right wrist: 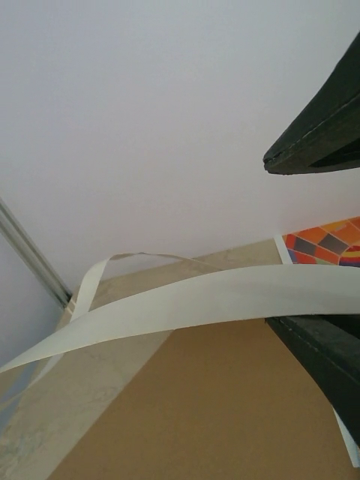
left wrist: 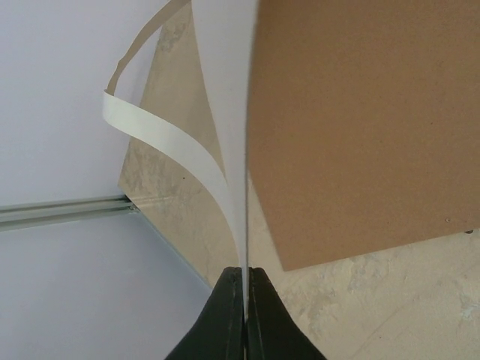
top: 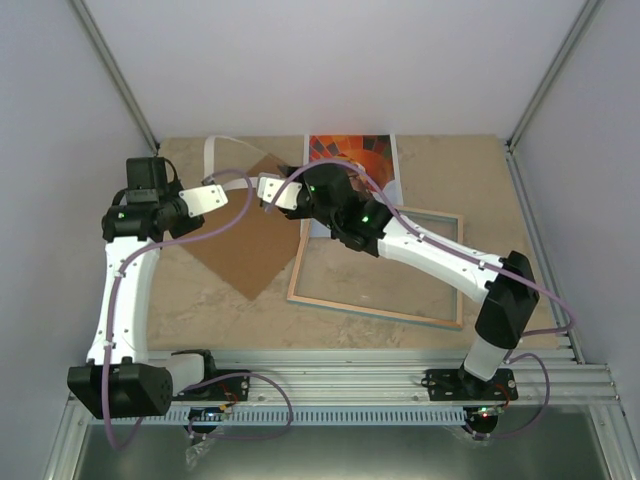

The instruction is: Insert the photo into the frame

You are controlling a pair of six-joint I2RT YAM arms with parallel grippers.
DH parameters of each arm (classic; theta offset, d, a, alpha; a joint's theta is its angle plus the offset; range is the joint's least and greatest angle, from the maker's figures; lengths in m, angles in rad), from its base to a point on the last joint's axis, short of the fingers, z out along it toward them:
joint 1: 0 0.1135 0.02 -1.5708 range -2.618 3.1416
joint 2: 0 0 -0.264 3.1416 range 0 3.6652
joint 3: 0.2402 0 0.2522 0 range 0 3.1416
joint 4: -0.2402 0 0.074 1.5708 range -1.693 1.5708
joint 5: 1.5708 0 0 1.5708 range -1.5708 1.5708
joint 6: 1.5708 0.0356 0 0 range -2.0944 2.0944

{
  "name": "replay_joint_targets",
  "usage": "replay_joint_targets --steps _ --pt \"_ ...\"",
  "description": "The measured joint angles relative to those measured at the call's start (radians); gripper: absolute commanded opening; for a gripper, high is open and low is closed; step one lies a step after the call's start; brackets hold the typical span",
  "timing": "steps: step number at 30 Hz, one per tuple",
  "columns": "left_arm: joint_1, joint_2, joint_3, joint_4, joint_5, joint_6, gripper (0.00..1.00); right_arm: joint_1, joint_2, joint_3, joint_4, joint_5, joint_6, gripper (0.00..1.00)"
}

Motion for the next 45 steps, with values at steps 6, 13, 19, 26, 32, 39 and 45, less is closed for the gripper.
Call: replay_joint_targets --steps 6,13,19,26,32,39,45 --pt "0.000 0.000 0.012 -0.013 0.010 -0.015 0.06 0.001 0.043 0.011 0.010 0.012 -0.029 0.07" --pt "0.000 0.002 0.059 -0.008 0.042 -0.122 0.83 -0.001 0.061 0.068 -0.024 -0.010 0.023 0.00" --pt "0.058 0.088 0.294 0.053 0.148 -0.426 0.99 -0.064 0.017 0.137 -0.119 -0.177 0.217 0.00" --pt "0.142 0.206 0.532 0.159 0.224 -0.851 0.99 -0.332 -0.071 0.176 -0.160 -0.536 0.570 0.00" --pt "0.142 0.241 0.556 0.187 0.272 -1.043 0.99 -0.602 -0.213 -0.115 -0.007 -0.898 1.019 0.01" --pt "0.044 0.234 0.338 0.219 0.264 -1.049 0.99 -0.883 -0.379 -0.767 0.199 -1.134 1.495 0.00" --pt "-0.048 0.235 0.154 0.221 0.254 -1.020 0.95 -1.098 -0.586 -1.031 0.169 -1.184 1.581 0.01"
